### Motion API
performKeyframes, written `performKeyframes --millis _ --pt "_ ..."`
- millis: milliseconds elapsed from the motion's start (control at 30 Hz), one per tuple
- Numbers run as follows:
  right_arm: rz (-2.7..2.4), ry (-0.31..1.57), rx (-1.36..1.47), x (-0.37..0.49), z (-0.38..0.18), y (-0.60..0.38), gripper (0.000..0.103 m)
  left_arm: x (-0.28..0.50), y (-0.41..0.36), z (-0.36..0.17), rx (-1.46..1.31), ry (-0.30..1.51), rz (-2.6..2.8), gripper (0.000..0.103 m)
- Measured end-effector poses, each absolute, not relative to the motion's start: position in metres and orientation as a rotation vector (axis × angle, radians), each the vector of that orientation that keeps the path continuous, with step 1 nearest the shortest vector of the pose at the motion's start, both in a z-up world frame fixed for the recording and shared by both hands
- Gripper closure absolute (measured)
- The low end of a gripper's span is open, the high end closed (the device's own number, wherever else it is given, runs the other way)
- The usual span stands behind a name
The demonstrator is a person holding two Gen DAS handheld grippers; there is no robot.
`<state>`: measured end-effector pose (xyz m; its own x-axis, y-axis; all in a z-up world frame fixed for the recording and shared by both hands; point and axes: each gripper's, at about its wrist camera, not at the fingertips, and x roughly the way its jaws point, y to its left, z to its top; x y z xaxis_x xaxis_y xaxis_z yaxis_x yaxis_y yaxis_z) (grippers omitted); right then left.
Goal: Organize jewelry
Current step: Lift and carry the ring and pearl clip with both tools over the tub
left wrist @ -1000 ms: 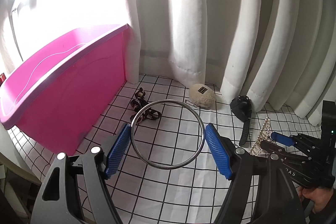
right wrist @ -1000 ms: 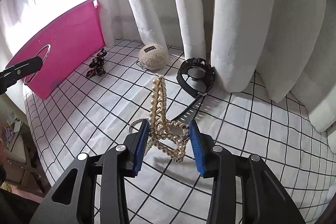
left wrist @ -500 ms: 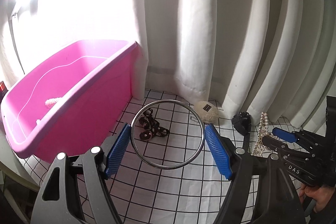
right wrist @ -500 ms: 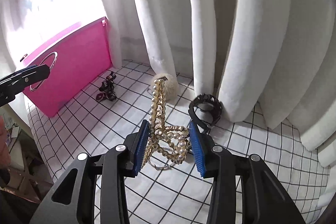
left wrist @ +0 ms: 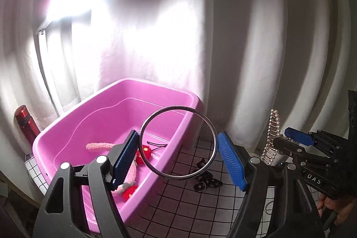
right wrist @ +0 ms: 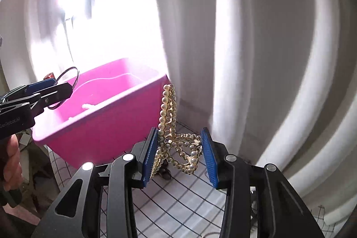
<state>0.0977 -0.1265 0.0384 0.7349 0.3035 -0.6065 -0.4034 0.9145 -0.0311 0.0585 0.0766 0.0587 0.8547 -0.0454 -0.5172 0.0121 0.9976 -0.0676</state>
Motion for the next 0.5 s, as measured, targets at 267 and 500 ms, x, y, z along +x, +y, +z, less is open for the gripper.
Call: performKeyframes --millis 267,500 --pt "0.518 0.563 -0.226 0.141 0.068 -0.036 0.065 0.079 0.143 0.071 -0.078 0.529 0.074 0.032" --pt "0.612 0.58 -0.269 0.166 0.067 0.03 0.065 0.089 0.188 0.056 -0.1 0.57 0.137 0.032"
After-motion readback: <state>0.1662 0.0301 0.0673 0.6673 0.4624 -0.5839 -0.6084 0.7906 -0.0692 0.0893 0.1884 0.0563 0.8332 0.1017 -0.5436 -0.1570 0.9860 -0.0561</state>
